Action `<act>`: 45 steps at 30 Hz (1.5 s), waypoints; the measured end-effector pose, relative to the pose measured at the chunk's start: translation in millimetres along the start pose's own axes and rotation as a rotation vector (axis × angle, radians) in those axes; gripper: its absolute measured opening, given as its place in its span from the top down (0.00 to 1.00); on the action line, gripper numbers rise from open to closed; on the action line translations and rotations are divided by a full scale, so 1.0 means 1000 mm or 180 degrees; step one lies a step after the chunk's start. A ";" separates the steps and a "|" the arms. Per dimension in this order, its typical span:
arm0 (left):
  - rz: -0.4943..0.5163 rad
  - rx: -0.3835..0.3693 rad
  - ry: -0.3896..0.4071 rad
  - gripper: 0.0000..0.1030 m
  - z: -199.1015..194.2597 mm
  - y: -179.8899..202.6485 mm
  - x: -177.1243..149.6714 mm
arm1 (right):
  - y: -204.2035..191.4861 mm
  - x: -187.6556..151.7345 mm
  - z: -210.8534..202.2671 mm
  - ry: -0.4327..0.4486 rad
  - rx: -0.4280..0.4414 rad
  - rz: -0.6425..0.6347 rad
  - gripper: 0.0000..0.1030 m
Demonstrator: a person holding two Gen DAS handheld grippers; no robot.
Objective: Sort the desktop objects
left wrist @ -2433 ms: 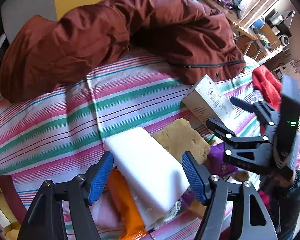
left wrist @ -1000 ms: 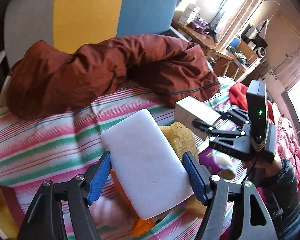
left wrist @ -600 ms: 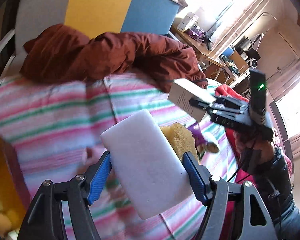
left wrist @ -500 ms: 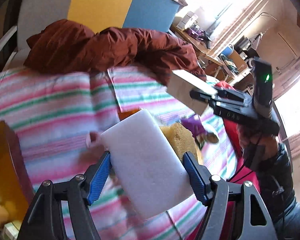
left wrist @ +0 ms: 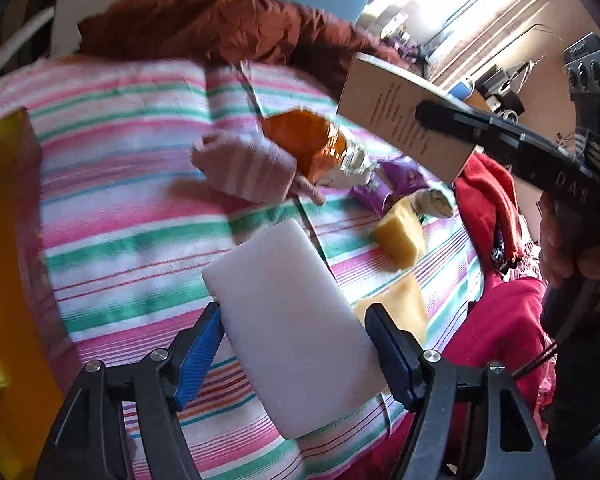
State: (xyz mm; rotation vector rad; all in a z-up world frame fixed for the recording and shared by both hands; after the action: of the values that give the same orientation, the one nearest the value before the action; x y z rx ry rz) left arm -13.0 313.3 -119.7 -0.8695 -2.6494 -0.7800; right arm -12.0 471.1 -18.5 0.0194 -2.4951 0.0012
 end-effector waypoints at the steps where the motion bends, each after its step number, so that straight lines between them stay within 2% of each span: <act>1: -0.0013 -0.0026 0.0060 0.29 -0.007 -0.001 0.001 | -0.008 -0.001 -0.005 0.0015 0.0014 -0.0029 0.50; 8: -0.0097 0.0045 0.0464 0.29 -0.061 -0.026 -0.002 | -0.058 0.007 -0.014 0.0092 0.0148 -0.0149 0.50; 21: -0.0769 0.0527 0.1039 0.28 -0.154 -0.149 -0.032 | -0.175 0.037 0.009 0.0093 0.0569 -0.0485 0.50; 27: -0.0985 0.0752 0.1138 0.28 -0.174 -0.199 -0.038 | -0.231 0.049 0.023 0.0062 0.0774 -0.0603 0.50; 34: -0.1122 0.0932 0.1134 0.28 -0.182 -0.242 -0.044 | -0.274 0.062 0.055 -0.0089 0.0905 -0.0665 0.50; 45: -0.1185 0.1016 0.1103 0.28 -0.186 -0.261 -0.048 | -0.305 0.071 0.115 -0.0367 0.1006 -0.0733 0.50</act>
State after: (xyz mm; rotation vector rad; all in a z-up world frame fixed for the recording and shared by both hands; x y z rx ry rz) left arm -121.8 8.9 -92.4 -0.1435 -2.5418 -0.5014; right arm -133.4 164.2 -68.3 0.4491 -2.5679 0.3054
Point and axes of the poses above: each gripper's, at about its wrist camera, not at the fingertips, and z roughly the way its jaws point, y to its right, x to its top, the point moved 5 cm from there along z, roughly the way its jaws point, and after that the axes turned 3 degrees about x, right-handed, at the moved point
